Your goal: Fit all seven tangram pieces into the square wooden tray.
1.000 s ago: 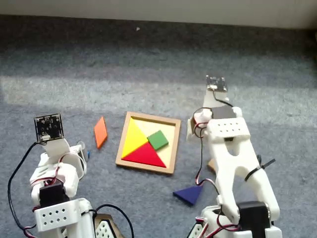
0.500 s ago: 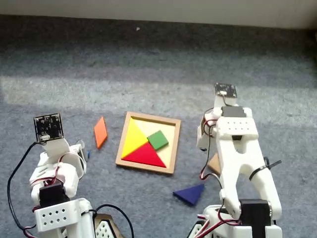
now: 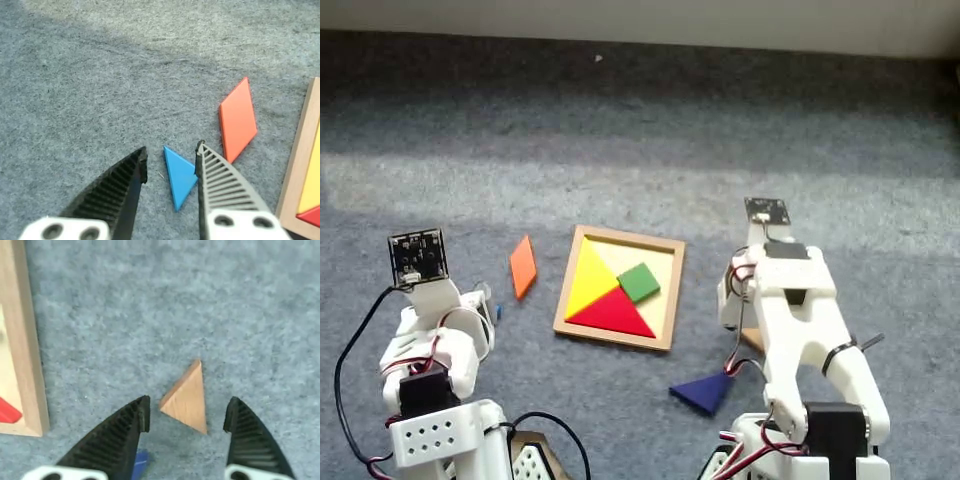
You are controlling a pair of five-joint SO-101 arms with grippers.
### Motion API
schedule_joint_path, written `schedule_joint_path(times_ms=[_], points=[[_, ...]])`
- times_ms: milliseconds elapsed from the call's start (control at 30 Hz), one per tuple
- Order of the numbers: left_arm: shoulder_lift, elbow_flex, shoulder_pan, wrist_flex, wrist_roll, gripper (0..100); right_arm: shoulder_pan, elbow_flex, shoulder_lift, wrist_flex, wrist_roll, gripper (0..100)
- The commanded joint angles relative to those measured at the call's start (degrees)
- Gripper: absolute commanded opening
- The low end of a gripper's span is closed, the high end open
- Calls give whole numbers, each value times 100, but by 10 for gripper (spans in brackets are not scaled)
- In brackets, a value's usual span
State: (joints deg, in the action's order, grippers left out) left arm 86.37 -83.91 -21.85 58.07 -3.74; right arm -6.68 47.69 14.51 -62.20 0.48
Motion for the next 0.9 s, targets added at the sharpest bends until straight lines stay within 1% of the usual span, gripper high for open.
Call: schedule_joint_path(times_ms=[0, 233, 400, 633, 867], points=[[40, 22, -31, -132, 53, 175, 57, 84, 224, 268, 70, 238], [40, 22, -31, -132, 53, 175, 57, 330, 215, 646, 70, 235], [40, 13, -31, -132, 53, 175, 66, 286, -57, 681, 79, 137], [40, 13, -31, -132, 53, 175, 92, 189, -910, 646, 79, 131], [40, 13, -31, -132, 53, 175, 92, 4, -409, 400, 79, 130]])
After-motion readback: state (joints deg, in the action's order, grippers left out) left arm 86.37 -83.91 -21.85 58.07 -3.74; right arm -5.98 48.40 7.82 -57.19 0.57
